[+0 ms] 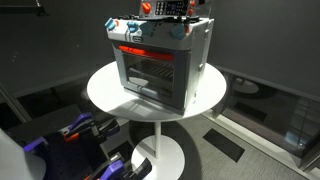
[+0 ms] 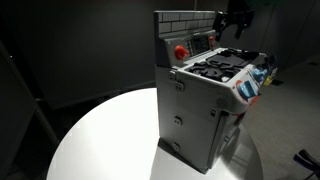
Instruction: Push the top orange button on the right side of the stove button display
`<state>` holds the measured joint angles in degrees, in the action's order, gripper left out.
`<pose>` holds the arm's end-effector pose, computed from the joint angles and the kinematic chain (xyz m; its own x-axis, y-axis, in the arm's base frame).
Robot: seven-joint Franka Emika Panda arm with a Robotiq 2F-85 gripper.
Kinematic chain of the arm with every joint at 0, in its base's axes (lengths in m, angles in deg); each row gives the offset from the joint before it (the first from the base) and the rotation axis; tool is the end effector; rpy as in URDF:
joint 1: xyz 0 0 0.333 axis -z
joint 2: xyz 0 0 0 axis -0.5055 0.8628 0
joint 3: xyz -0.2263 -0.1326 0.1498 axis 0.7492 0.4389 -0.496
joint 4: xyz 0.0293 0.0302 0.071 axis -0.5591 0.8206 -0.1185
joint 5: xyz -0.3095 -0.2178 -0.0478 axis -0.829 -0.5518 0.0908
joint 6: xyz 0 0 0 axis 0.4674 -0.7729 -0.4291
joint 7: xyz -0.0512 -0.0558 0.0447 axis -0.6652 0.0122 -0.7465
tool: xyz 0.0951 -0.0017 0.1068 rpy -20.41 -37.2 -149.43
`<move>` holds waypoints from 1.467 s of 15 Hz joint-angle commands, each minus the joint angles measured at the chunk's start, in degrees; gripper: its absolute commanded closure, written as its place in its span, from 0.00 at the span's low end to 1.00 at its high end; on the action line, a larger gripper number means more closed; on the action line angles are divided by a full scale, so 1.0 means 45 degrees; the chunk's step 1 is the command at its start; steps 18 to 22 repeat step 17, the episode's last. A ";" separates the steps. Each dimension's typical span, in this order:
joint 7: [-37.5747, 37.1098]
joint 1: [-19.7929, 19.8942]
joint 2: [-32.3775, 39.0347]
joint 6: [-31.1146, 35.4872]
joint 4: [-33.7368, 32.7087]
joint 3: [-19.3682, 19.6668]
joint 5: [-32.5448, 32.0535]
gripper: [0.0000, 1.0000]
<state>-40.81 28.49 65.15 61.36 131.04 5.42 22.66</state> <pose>0.5997 0.0323 0.4479 0.9316 -0.2711 0.2423 -0.2922 -0.9548 0.0552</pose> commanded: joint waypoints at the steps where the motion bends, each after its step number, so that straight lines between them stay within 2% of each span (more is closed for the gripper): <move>1: 0.0848 -0.0111 -0.1133 -0.1173 0.0777 0.0015 0.0835 0.00; 6: 0.2336 -0.0102 -0.2478 -0.2570 0.1792 -0.0044 0.2223 0.00; 10: 0.2666 -0.0066 -0.3235 -0.3602 0.2344 -0.0068 0.2277 0.00; 22: 0.2358 -0.0030 -0.3070 -0.3662 0.2465 -0.0135 0.2111 0.00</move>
